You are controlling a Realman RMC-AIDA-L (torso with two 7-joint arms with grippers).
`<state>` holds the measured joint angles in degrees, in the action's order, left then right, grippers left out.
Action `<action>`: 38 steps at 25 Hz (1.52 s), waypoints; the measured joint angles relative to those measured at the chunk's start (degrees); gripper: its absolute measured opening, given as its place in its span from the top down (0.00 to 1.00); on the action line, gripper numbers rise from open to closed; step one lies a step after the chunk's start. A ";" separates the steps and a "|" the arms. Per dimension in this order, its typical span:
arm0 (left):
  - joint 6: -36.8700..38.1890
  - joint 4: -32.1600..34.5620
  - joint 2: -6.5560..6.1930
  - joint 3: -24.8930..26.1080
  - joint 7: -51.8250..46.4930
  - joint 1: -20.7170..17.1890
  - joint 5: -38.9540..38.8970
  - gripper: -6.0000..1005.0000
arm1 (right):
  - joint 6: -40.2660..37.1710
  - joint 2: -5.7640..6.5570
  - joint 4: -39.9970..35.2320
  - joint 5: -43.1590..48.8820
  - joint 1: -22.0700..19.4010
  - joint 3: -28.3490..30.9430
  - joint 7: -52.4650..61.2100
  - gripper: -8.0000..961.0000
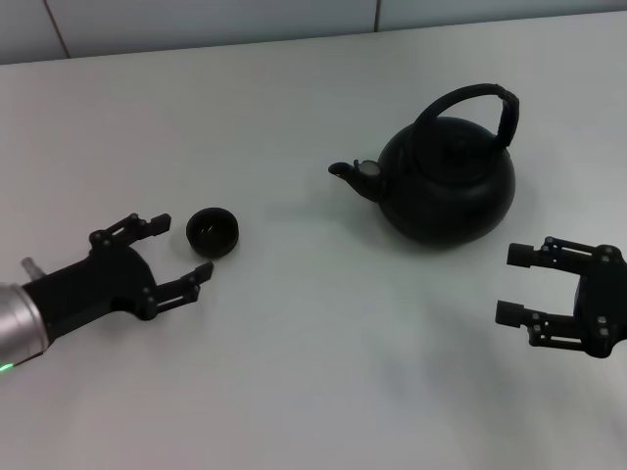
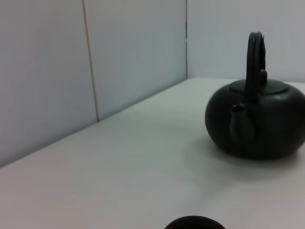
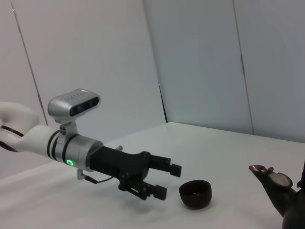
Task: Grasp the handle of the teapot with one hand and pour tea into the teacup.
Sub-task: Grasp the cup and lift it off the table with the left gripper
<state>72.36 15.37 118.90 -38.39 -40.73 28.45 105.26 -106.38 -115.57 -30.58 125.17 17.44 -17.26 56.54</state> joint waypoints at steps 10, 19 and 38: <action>-5.41 -2.78 0.18 -0.71 0.04 4.45 -0.04 0.17 | -0.45 0.00 -0.22 -0.03 0.12 0.13 0.23 0.22; -9.27 -4.63 0.20 -1.24 0.05 6.88 0.08 0.17 | -0.65 0.01 -0.27 -0.25 0.14 0.13 0.24 0.22; -10.45 -4.99 0.19 -2.77 -0.46 7.81 0.17 0.17 | -0.84 0.09 -0.27 -0.73 0.32 0.12 0.32 0.22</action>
<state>61.91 10.38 119.09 -41.16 -41.20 36.26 105.43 -107.23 -115.48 -30.85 124.45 17.76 -17.14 56.85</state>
